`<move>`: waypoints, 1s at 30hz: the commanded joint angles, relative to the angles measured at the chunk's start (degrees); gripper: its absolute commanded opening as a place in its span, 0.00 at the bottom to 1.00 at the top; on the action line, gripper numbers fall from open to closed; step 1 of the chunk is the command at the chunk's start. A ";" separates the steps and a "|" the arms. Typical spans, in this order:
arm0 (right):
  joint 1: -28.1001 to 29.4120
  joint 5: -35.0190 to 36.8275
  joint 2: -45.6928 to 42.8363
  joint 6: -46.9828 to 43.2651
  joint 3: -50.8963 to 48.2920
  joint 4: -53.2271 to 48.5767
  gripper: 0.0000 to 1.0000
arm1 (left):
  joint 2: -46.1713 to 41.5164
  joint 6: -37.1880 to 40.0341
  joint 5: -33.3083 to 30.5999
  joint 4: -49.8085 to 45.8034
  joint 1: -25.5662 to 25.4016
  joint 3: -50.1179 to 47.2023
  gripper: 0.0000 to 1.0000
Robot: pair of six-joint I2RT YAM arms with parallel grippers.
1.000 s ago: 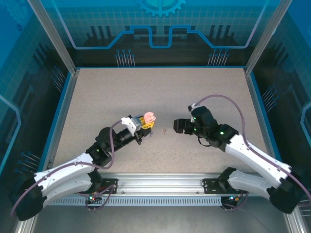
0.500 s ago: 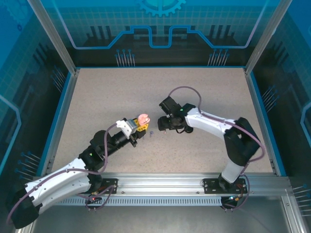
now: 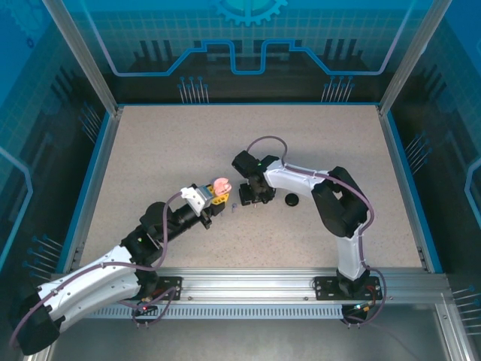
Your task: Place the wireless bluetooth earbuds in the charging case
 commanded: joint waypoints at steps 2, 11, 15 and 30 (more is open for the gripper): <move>0.74 -0.56 2.25 -0.93 2.52 -2.91 0.50 | -0.88 0.75 -1.27 0.66 -0.42 -0.44 0.00; 0.68 -1.03 4.09 -1.28 3.44 -3.33 0.42 | -0.79 0.31 -1.31 0.54 -0.44 -0.52 0.00; 0.73 -1.31 4.92 -1.45 3.68 -3.31 0.40 | -0.75 0.07 -1.36 0.58 -0.34 -0.76 0.00; 0.50 -2.90 6.21 -2.15 2.08 -3.02 0.29 | -0.88 -0.15 -1.40 0.03 -0.43 -0.71 0.00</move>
